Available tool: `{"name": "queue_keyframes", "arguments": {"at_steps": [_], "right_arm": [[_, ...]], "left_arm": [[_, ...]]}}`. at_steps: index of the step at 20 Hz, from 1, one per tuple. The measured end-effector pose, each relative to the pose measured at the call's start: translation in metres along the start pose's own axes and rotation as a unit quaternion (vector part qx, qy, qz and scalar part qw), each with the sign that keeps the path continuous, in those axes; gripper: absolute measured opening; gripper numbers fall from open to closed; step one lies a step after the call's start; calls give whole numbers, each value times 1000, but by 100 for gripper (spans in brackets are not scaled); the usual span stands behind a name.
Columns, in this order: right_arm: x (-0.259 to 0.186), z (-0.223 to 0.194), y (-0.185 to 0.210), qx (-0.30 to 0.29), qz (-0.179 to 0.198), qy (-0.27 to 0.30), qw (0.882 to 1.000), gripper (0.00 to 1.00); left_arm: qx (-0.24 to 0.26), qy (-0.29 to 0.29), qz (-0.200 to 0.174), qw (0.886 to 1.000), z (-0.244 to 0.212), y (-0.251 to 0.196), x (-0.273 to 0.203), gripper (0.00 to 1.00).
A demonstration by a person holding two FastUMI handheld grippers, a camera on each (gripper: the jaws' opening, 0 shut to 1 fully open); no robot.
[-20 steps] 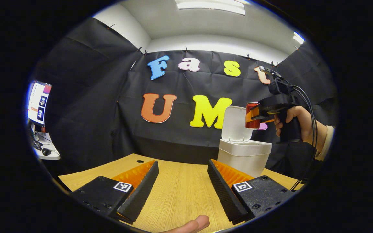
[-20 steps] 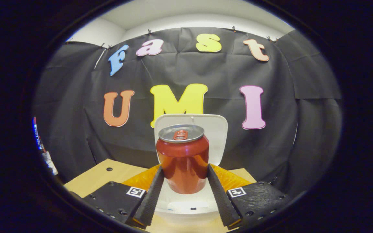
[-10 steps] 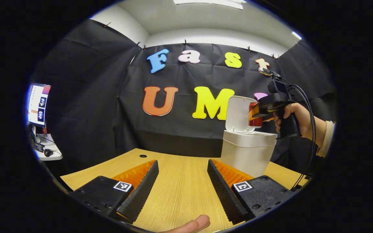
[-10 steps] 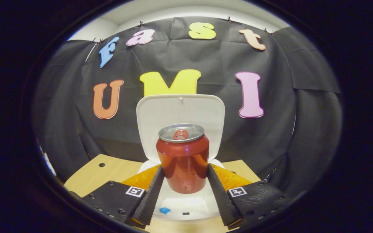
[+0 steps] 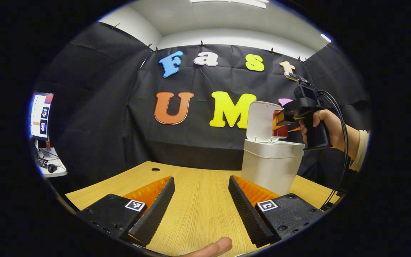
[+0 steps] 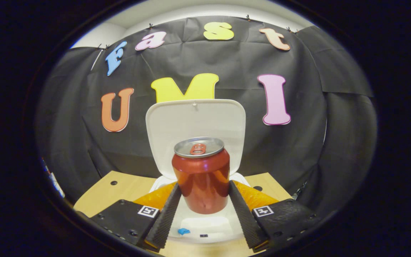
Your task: Press the lid of the desktop garbage bin to open it, pick up the crumpled paper on the desktop and throw it into the bin, then pick up the pop can on the desktop and drop it into the bin, and finally close the garbage bin lid.
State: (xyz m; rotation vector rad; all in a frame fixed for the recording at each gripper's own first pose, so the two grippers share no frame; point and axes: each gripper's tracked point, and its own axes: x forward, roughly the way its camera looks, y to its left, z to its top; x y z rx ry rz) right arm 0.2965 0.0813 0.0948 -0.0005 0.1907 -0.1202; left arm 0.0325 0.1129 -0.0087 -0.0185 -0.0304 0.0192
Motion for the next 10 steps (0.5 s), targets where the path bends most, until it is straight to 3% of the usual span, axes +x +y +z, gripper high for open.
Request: {"name": "queue_keyframes", "arguments": {"at_steps": [4, 10], "right_arm": [[-11, 20, 0, -25, 8, -31, 999, 92], [-30, 69, 5, -34, 21, -81, 996, 94]], "left_arm": [[-3, 9, 5, 1000, -7, 3, 5, 98], [1, 15, 0, 1000, -13, 1, 9, 98]]}}
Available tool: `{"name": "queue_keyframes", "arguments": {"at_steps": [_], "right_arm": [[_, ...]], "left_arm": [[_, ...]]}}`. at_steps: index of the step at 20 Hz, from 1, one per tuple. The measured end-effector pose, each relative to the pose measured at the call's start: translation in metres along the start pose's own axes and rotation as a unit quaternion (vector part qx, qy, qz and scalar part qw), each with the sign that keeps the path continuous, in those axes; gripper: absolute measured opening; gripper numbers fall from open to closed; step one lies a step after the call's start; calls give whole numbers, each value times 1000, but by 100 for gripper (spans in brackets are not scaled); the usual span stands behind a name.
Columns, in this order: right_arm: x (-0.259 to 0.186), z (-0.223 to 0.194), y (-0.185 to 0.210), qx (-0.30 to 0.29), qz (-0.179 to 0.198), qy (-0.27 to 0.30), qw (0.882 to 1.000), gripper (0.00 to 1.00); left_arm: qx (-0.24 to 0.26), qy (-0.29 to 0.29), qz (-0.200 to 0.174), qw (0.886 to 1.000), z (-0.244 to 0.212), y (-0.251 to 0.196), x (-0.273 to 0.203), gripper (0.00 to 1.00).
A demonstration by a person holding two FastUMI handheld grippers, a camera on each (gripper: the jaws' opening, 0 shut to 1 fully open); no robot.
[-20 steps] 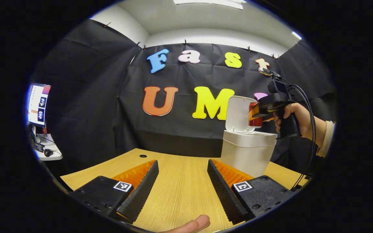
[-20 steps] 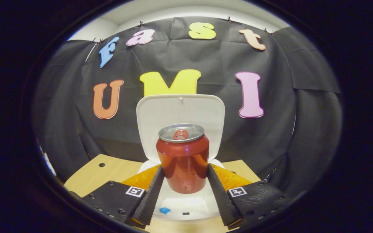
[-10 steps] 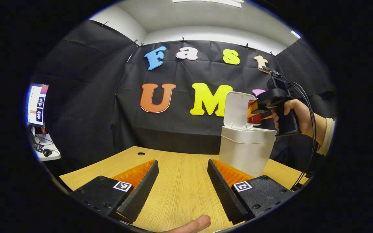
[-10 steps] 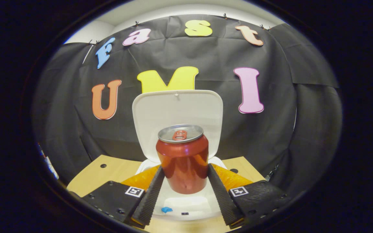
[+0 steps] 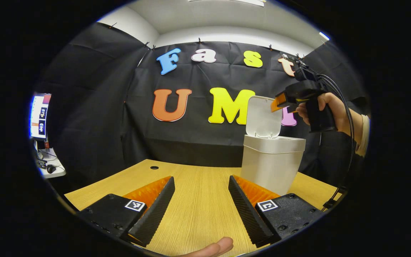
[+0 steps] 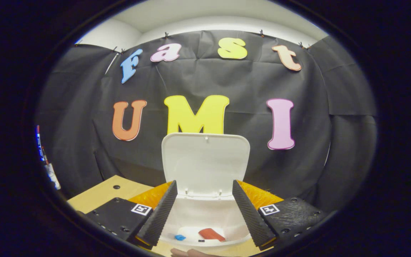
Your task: Press the lid of the desktop garbage bin to open it, pick up the crumpled paper on the desktop and throw it into the bin, then pick up the pop can on the desktop and drop it into the bin, and finally close the garbage bin lid.
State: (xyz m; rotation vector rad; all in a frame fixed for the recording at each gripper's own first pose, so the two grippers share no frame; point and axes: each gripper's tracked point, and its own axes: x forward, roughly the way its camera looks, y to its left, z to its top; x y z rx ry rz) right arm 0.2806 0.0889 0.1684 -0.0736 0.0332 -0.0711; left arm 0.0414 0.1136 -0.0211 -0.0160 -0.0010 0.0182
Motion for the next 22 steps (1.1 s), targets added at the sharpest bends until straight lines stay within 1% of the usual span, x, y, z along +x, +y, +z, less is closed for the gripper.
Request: {"name": "queue_keyframes", "arguments": {"at_steps": [5, 8, 10, 12, 13, 16, 19, 20, 22], "right_arm": [[4, 57, -5, 15, 4, -49, 999, 94], [17, 89, -9, 12, 2, -70, 997, 94], [29, 102, -10, 21, 8, -78, 997, 94], [45, 103, -3, 26, 19, -81, 996, 93], [53, 103, -1, 25, 19, -80, 996, 93], [81, 94, 1, 20, 3, -71, 997, 93], [101, 80, 2, 44, -11, -48, 998, 94], [104, 76, 2, 44, -12, -41, 998, 94], [101, 76, 2, 37, -11, -44, 998, 96]], "left_arm": [[-6, 16, 7, 1000, -9, 2, 5, 98], [-8, 19, 4, 1000, -11, 0, 8, 98], [-14, 19, 7, 1000, -11, 1, 10, 98], [-29, 11, -5, 1000, -8, -4, 12, 98], [-30, 7, -8, 999, -8, -4, 12, 98], [-24, 12, -6, 1000, -12, 2, 14, 98], [-29, 17, 10, 999, -16, 17, 15, 98], [-31, 17, 16, 999, -16, 22, 15, 98], [-36, 18, 23, 999, -17, 29, 16, 98]]}}
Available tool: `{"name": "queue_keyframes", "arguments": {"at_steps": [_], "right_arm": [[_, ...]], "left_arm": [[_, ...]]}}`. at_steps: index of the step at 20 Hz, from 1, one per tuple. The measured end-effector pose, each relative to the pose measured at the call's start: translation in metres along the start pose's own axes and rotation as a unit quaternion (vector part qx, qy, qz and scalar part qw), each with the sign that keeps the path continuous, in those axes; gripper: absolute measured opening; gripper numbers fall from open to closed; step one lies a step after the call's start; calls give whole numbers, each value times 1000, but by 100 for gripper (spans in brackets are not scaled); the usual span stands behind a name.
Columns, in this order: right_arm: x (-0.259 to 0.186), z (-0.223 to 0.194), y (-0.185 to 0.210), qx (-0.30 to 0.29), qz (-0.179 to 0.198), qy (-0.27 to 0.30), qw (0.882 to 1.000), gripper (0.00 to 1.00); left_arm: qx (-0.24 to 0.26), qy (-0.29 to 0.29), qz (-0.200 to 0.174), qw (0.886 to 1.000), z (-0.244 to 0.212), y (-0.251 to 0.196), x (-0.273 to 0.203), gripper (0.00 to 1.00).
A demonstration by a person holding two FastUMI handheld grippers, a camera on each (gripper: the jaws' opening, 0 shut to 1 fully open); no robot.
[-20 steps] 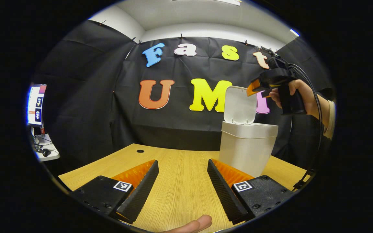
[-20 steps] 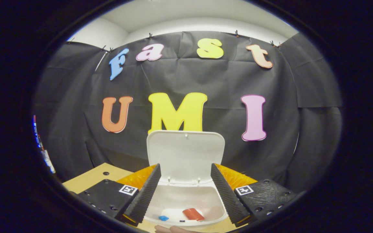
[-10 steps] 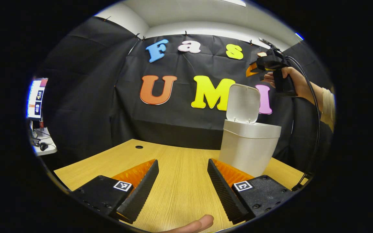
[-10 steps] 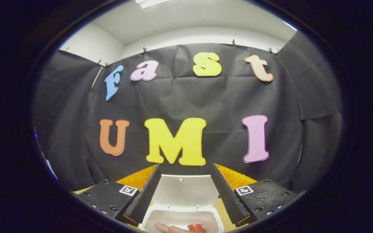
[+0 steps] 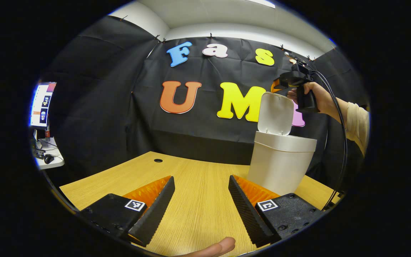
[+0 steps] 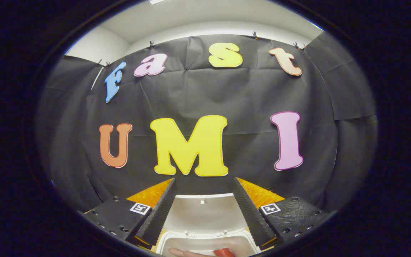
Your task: Press the lid of the desktop garbage bin to open it, pick up the crumpled paper on the desktop and throw it into the bin, then pick up the pop can on the desktop and drop it into the bin, and finally close the garbage bin lid.
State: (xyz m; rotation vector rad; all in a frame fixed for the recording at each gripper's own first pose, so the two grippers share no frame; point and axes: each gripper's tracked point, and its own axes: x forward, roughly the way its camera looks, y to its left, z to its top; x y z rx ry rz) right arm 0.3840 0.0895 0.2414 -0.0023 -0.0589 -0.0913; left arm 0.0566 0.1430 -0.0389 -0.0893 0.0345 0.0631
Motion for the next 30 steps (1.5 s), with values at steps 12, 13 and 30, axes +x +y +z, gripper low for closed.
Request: {"name": "queue_keyframes", "arguments": {"at_steps": [12, 13, 30], "right_arm": [[-90, -57, -22, -14, -35, 126, 991, 95], [-95, -61, -23, -14, -36, 131, 991, 96], [-121, -152, -36, 5, -41, 289, 956, 98]], "left_arm": [[22, 20, -2, 1000, -10, -17, 0, 98], [26, 25, 0, 999, -14, -18, -1, 98], [39, 38, 1, 998, -22, -32, 1, 98]]}}
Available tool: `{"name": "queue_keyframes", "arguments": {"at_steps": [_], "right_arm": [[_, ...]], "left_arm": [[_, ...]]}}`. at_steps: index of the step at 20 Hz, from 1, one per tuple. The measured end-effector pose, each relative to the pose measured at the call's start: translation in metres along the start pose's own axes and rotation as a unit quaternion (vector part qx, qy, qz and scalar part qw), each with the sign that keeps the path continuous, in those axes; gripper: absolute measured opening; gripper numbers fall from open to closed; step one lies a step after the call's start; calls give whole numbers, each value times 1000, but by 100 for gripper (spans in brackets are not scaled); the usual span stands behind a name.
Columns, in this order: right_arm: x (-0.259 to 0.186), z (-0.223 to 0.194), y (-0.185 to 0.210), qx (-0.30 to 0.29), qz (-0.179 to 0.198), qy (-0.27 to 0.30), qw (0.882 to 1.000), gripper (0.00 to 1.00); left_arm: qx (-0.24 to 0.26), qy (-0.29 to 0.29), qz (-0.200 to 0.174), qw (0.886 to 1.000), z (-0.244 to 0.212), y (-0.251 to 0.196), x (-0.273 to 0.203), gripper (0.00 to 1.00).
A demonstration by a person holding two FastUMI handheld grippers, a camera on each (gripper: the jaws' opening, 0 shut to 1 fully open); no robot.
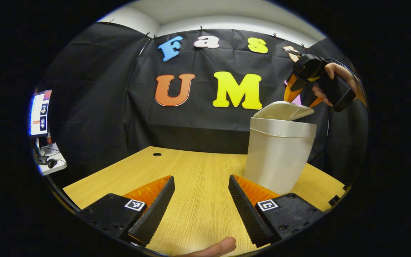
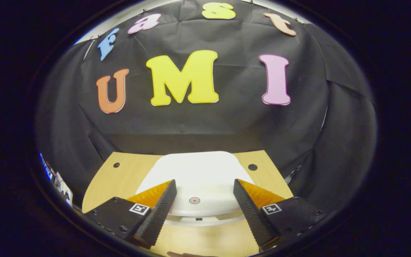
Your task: Press the lid of the desktop garbage bin to open it, pick up the crumpled paper on the desktop and throw it into the bin, then pick up the pop can on the desktop and drop it into the bin, and finally close the garbage bin lid.
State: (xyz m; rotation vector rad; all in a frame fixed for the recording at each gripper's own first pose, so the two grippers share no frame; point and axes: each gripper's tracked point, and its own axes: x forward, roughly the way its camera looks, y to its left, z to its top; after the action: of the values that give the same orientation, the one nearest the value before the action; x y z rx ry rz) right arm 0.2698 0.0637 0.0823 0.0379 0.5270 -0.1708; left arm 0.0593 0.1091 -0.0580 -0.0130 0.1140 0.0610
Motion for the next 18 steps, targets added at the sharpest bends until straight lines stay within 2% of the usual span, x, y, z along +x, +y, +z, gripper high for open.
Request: {"name": "queue_keyframes", "arguments": {"at_steps": [9, 13, 18], "right_arm": [[0, -7, 2, -12, 7, 27, 1000, 95], [5, -24, 2, -21, 16, 49, 998, 95], [4, -24, 1, -18, 23, 21, 999, 96]], "left_arm": [[1, -5, -13, 1000, 2, -6, -1, 98], [13, -6, -17, 1000, 2, -11, -2, 98], [21, -3, -12, 1000, -1, -11, -1, 98]]}}
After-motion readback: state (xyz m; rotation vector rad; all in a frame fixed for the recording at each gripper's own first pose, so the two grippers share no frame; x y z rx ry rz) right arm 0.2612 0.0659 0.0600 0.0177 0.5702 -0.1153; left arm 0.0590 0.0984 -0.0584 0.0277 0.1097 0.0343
